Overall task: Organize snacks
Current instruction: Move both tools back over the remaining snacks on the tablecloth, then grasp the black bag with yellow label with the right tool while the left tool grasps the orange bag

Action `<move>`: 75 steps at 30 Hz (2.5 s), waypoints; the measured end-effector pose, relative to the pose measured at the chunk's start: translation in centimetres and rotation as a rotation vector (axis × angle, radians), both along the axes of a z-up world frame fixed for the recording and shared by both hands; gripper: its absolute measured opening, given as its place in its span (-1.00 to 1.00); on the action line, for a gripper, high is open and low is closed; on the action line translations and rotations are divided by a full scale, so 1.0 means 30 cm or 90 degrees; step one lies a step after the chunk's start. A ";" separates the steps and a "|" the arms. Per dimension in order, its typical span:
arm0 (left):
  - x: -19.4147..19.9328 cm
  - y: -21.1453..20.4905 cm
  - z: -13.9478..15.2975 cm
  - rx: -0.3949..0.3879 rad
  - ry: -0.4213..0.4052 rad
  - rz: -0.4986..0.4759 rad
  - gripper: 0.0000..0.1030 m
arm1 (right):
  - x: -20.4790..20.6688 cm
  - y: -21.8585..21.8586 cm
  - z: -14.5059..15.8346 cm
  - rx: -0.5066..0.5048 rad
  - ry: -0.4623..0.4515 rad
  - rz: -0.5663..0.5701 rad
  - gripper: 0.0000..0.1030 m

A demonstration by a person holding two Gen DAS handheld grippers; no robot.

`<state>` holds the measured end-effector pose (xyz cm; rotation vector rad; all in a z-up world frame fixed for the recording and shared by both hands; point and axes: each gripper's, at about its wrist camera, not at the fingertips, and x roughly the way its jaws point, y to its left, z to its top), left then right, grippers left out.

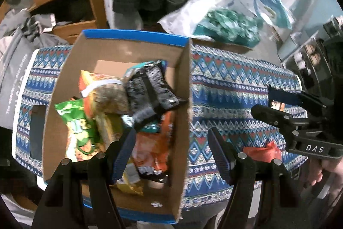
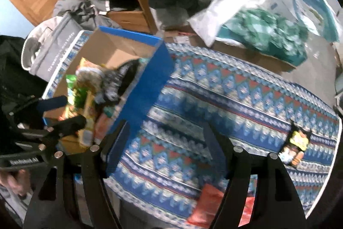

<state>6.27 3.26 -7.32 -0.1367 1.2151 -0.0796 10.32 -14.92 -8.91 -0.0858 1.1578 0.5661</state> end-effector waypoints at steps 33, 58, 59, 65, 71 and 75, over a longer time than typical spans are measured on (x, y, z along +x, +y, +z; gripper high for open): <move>-0.121 -0.413 -0.317 0.024 0.126 -0.080 0.38 | -0.272 -0.352 -0.360 -0.144 0.084 0.081 0.41; -0.104 -0.378 -0.369 0.030 0.154 -0.071 0.38 | -0.243 -0.291 -0.511 -0.200 0.096 0.087 0.45; -0.102 -0.380 -0.369 0.030 0.154 -0.071 0.38 | -0.228 -0.293 -0.516 -0.190 0.099 0.065 0.45; -0.088 -0.383 -0.369 0.028 0.151 -0.060 0.38 | -0.108 -0.331 -0.540 -0.115 0.122 -0.064 0.45; -0.046 -0.405 -0.381 0.029 0.142 -0.042 0.38 | 0.051 -0.359 -0.539 -0.086 0.110 -0.150 0.45; -0.001 -0.426 -0.395 0.015 0.144 -0.031 0.38 | 0.207 -0.385 -0.519 -0.069 0.106 -0.172 0.45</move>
